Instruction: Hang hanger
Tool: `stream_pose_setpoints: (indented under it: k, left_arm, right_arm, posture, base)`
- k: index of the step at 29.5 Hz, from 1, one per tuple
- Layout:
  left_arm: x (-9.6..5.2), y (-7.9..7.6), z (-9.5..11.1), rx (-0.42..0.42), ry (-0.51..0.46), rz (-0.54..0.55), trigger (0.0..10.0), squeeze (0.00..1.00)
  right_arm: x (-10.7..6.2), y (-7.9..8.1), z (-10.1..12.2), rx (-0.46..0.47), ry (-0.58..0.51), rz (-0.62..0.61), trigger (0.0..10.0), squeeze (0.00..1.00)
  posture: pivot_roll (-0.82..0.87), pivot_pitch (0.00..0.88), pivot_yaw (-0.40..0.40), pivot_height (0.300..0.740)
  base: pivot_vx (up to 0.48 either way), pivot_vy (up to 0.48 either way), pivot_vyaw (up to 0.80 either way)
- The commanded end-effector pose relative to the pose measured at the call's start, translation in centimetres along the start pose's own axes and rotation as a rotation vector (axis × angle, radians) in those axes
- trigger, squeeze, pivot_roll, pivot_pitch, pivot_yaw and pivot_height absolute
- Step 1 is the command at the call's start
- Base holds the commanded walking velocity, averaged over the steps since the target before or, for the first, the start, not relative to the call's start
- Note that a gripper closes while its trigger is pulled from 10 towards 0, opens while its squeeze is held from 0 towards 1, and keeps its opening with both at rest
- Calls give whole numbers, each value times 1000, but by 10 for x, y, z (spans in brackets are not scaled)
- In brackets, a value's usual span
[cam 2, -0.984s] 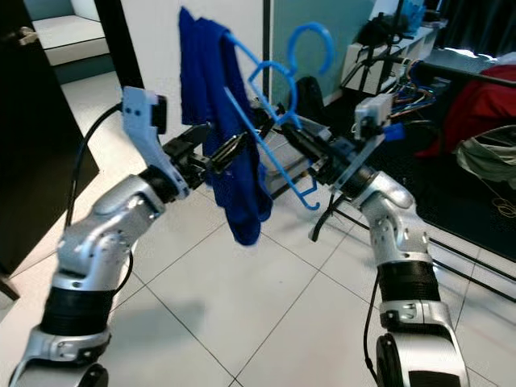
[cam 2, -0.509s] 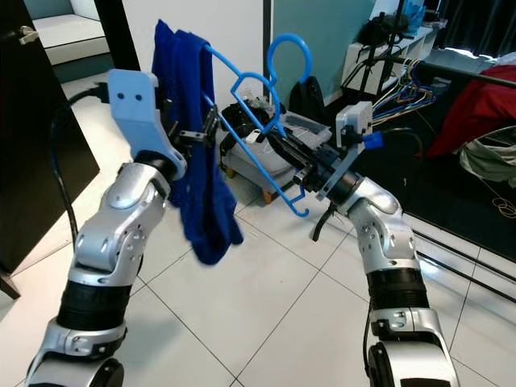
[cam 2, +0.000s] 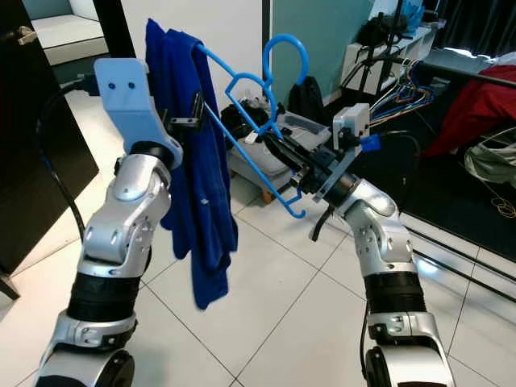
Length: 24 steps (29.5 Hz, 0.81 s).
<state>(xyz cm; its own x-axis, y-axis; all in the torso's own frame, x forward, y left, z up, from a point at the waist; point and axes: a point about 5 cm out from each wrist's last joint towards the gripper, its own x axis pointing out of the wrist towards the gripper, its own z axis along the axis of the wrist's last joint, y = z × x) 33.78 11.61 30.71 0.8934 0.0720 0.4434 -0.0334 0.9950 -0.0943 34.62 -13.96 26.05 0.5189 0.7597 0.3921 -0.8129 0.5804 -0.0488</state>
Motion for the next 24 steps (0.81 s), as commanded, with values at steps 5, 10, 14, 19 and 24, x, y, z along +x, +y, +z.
stream_pose_setpoints:
  k: [5,10,14,19,24]
  left_arm:
    - [7,-8,7,-22,-26,8,10000,0]
    - [8,-10,9,-41,-27,4,10000,0]
    - [8,-13,6,-60,-10,-12,10000,0]
    - [8,-11,0,-42,0,8,10000,0]
    - [9,-6,-11,16,30,39,10000,0]
  right_arm:
    - [3,9,1,6,-23,37,0,0]
    - [3,9,1,6,-21,35,0,0]
    - [2,8,2,4,-21,32,0,0]
    - [2,9,3,4,-24,36,0,0]
    - [3,11,6,5,-33,47,0,0]
  posture:
    - [38,29,-3,740]
    - [36,30,-2,740]
    - [37,31,-3,740]
    - [37,30,-3,740]
    - [31,28,-1,740]
  base:
    - [0,0,0]
    - [0,0,0]
    - [0,0,0]
    - [0,0,0]
    - [0,0,0]
